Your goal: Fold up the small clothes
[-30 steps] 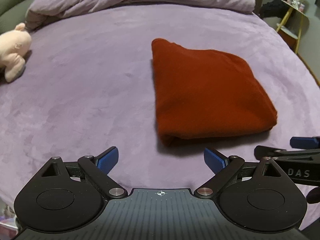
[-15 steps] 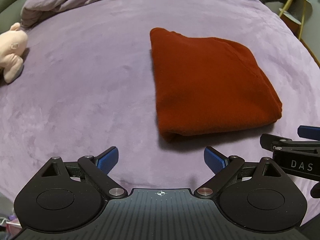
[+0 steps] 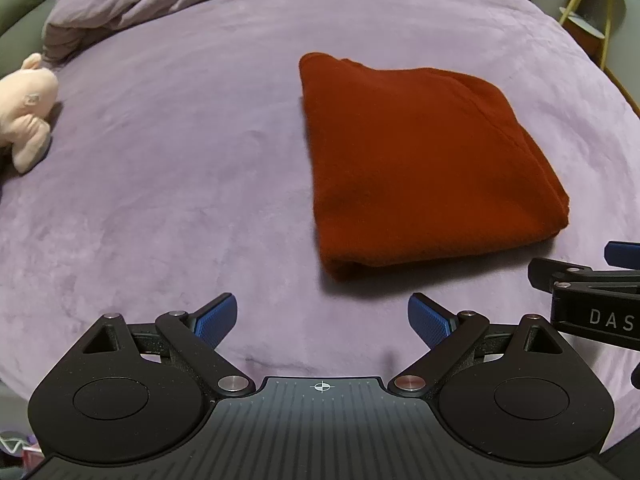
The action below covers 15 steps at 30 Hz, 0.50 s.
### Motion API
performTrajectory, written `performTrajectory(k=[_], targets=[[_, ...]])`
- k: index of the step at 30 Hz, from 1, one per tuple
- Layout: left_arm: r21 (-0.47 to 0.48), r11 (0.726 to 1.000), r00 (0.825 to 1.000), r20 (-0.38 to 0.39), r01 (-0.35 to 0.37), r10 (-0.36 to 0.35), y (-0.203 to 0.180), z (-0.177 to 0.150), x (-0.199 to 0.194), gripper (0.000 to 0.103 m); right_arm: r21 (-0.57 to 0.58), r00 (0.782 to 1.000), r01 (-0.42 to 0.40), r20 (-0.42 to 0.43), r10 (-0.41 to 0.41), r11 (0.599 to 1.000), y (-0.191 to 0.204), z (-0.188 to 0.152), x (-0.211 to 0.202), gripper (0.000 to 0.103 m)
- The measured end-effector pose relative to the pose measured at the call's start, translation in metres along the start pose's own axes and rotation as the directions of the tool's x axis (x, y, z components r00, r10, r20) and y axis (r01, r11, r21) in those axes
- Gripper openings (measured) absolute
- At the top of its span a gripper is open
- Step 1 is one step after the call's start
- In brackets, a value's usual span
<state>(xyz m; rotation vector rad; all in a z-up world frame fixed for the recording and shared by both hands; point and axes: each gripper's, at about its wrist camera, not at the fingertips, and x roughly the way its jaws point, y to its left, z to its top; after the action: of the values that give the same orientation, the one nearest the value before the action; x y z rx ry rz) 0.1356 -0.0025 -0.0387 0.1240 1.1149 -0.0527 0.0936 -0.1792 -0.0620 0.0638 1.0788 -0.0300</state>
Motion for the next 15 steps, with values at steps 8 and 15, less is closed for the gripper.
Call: performTrajectory(k=[8, 15], targets=[[-0.008, 1.000, 1.000, -0.010, 0.013, -0.013, 0.0019, -0.0002, 0.0011, 0.096, 0.003, 1.000, 0.000, -0.003, 0.000, 1.000, -0.0015, -0.0011, 0.0000, 0.082], [0.002, 1.000, 1.000, -0.012, 0.008, -0.008, -0.0005, -0.0018, 0.0015, 0.096, 0.002, 1.000, 0.005, -0.005, -0.005, 1.000, -0.0021, -0.0023, -0.0002, 0.082]])
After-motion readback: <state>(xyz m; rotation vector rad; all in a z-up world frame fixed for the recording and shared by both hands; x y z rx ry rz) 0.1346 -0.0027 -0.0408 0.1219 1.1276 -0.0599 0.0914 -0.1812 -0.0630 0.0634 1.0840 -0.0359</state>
